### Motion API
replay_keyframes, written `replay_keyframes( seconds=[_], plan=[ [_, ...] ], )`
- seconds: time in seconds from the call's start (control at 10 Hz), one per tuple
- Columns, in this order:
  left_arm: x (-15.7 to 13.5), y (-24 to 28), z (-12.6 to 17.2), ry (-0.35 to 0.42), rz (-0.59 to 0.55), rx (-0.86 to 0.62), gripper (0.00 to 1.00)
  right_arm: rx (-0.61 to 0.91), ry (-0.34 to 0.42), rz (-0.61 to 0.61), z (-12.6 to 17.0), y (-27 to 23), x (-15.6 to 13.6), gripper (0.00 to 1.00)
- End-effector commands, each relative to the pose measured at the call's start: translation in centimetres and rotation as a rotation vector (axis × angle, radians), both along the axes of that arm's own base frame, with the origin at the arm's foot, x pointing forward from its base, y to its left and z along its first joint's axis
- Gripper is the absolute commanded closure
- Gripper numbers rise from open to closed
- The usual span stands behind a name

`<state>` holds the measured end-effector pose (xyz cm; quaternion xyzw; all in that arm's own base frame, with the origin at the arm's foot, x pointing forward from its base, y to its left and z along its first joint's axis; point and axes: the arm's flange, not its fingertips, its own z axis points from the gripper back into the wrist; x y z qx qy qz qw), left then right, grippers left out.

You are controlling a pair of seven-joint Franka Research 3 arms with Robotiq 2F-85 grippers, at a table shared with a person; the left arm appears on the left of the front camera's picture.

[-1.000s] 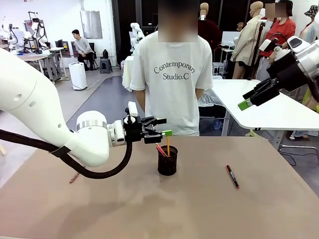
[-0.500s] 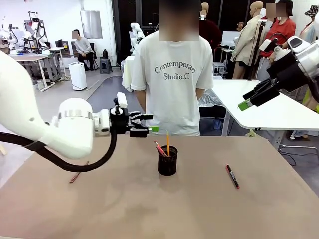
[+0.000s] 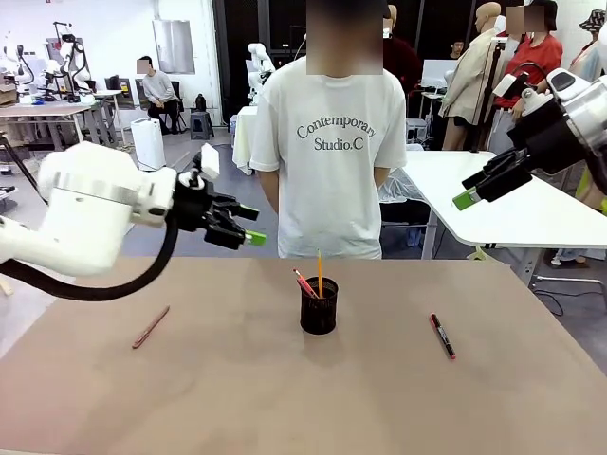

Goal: Place the pens into the pen holder.
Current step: Pick up a writing instrument from the table and place it into the Pen holder.

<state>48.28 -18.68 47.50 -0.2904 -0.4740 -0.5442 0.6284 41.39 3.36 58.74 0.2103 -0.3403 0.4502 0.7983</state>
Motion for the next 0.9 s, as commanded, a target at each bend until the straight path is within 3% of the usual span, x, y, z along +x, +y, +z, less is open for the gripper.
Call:
replay_keyframes(
  seconds=[0.0,0.2,0.4,0.7,0.8],
  plan=[
    [-1.3,3.3,2.8,0.016,0.079,0.015,0.00,0.018,-0.008,0.011,0.1,0.0,0.1,0.00],
    [-2.1,6.0,5.2,0.022,0.132,0.016,0.00,0.018,-0.008,0.011,0.1,0.0,0.1,0.00],
    [-1.7,8.7,7.3,0.107,0.216,0.056,0.00,0.018,-0.008,0.011,0.1,0.0,0.1,0.00],
    [-1.0,12.4,11.3,0.097,0.194,0.101,0.00,0.018,-0.008,0.011,0.1,0.0,0.1,0.00],
    [-1.6,13.0,13.3,0.128,0.199,0.126,0.00,0.018,-0.008,0.011,0.1,0.0,0.1,0.00]
  ],
)
